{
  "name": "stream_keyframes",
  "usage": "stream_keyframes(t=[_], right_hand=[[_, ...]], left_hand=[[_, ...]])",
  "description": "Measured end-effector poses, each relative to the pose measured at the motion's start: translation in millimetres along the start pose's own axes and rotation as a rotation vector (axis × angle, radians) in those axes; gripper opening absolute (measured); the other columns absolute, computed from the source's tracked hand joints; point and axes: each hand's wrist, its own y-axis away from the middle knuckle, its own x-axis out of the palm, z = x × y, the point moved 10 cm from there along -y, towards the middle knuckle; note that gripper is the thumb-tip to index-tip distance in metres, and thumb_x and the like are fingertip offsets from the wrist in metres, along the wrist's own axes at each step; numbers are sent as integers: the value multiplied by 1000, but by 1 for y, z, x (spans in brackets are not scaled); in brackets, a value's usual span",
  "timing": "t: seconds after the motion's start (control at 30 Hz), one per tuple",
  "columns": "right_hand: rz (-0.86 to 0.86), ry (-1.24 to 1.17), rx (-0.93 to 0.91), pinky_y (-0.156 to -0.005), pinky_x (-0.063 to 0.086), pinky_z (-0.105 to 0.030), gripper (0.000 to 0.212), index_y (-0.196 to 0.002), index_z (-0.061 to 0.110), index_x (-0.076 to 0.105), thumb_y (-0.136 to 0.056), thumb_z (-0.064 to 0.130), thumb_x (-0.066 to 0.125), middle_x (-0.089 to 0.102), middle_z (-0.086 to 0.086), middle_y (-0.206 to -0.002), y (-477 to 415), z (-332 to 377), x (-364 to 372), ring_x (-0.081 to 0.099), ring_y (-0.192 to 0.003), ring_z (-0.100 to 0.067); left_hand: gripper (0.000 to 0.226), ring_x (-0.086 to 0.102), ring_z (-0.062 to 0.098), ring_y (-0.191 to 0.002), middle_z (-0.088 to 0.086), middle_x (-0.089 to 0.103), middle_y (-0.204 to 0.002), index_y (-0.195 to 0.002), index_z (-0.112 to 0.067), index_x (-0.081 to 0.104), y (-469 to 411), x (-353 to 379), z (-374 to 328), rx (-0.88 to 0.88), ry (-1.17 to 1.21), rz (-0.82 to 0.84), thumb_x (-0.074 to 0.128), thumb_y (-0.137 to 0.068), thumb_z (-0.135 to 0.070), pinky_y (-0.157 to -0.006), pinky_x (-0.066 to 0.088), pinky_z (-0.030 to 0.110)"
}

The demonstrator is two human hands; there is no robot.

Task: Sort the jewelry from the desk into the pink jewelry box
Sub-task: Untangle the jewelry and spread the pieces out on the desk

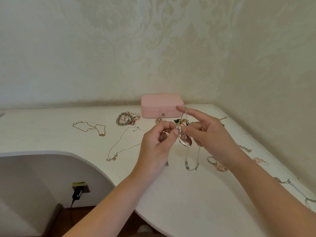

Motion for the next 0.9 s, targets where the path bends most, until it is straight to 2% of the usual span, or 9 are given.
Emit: stream_keyframes(t=[0.07, 0.17, 0.27, 0.33, 0.4, 0.57, 0.7, 0.8, 0.9], right_hand=[[-43, 10, -51, -47, 32, -7, 48, -127, 28, 56, -86, 3, 63, 59, 4, -57, 1, 8, -5, 40, -43, -4], [-72, 27, -96, -46, 29, -10, 53, -123, 36, 59, -81, 5, 69, 61, -2, -74, 3, 12, -10, 29, -46, -9], [-89, 37, -117, -46, 28, -12, 55, -121, 38, 59, -80, 3, 71, 65, 3, -82, 3, 13, -11, 24, -45, -10], [-101, 52, -126, -46, 28, -12, 55, -121, 37, 59, -79, 5, 73, 69, 7, -84, 3, 14, -11, 22, -46, -10], [-110, 86, -128, -47, 28, -11, 54, -123, 36, 59, -78, 8, 74, 72, 9, -85, 4, 14, -11, 21, -46, -9], [-142, 180, -139, -50, 29, -10, 53, -122, 38, 59, -78, 13, 75, 74, 12, -80, 7, 15, -14, 24, -49, -9], [-152, 281, -157, -51, 29, -9, 55, -122, 40, 59, -76, 14, 76, 73, 14, -78, 8, 18, -13, 25, -49, -9], [-151, 309, -157, -50, 29, -9, 54, -120, 39, 61, -76, 11, 75, 72, 13, -77, 8, 18, -14, 26, -47, -10], [-155, 281, -136, -50, 28, -10, 54, -118, 38, 63, -75, 6, 72, 71, 11, -76, 8, 16, -16, 27, -46, -10]], left_hand=[[7, 38, 10, -53, -2, 64, -72, -91, -18, 63, 1, -2, -2, 54, -82, -5, 60, -89, -24, -48, 29, 15], [5, 35, 13, -54, 10, 62, -73, -92, -24, 63, 2, -3, -4, 89, -115, -17, 59, -90, -27, -48, 29, 19], [5, 44, 32, -60, 22, 61, -80, -90, -29, 62, 2, -4, -6, 99, -127, -20, 59, -87, -30, -52, 36, 27], [4, 46, 30, -62, 15, 63, -78, -88, -29, 63, 2, -7, -5, 97, -118, -41, 60, -85, -29, -55, 37, 26], [5, 45, 23, -64, -4, 66, -76, -86, -29, 64, 2, -9, -6, 98, -112, -65, 62, -85, -25, -58, 38, 22], [9, 47, 18, -66, 6, 67, -77, -81, -22, 67, 4, -13, -2, 61, -99, -122, 68, -86, -15, -60, 39, 21], [11, 56, 4, -68, -12, 70, -74, -80, -23, 68, 3, -13, 0, 24, -112, -133, 69, -84, -13, -68, 44, 17], [12, 57, 0, -66, -14, 70, -73, -79, -23, 69, 1, -13, 0, 13, -103, -127, 70, -82, -11, -68, 44, 13], [14, 56, 2, -64, -14, 70, -73, -78, -26, 69, 0, -11, 0, 14, -119, -113, 71, -81, -12, -65, 43, 13]])
